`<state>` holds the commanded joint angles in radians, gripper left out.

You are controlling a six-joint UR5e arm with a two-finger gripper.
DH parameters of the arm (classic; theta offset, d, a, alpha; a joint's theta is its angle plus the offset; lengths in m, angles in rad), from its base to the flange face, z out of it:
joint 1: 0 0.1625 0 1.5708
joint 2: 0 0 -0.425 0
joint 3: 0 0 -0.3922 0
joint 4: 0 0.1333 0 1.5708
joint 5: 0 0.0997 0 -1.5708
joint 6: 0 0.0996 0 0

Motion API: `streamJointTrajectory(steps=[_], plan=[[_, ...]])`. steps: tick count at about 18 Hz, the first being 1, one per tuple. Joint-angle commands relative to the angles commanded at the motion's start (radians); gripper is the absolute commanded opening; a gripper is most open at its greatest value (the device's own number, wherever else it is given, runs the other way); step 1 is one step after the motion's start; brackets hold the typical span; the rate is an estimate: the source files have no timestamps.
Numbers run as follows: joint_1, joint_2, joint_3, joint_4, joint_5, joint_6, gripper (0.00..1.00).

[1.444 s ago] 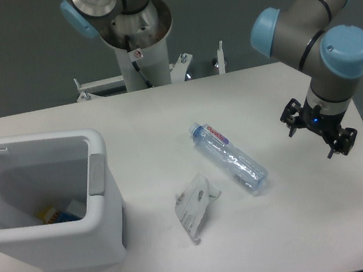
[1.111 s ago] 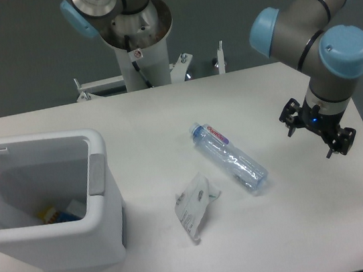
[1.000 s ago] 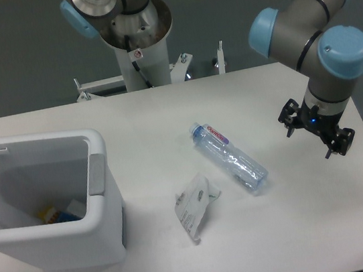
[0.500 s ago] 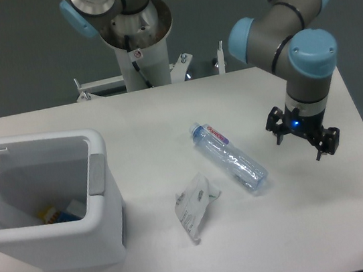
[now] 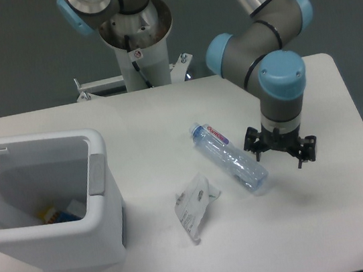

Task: Place the trash in the trash can
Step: 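Move the gripper over the clear plastic water bottle and lower it, then close the gripper on the bottle's end and lift it upright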

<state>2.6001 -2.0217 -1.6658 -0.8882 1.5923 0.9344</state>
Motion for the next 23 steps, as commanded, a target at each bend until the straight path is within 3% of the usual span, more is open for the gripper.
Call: streamJointTrajectory(steps=[3, 7, 10, 21, 23], plan=[[-0.006, -0.012, -0.015, -0.002, -0.009, -0.107, 1.0], [-0.009, -0.017, -0.032, -0.002, -0.009, -0.153, 1.0], [-0.031, -0.021, -0.043, -0.002, -0.005, -0.305, 1.0], [-0.032, -0.02, -0.107, 0.009, 0.02, -0.325, 1.0], [-0.035, -0.026, -0.103, 0.008, 0.043, -0.327, 0.83]])
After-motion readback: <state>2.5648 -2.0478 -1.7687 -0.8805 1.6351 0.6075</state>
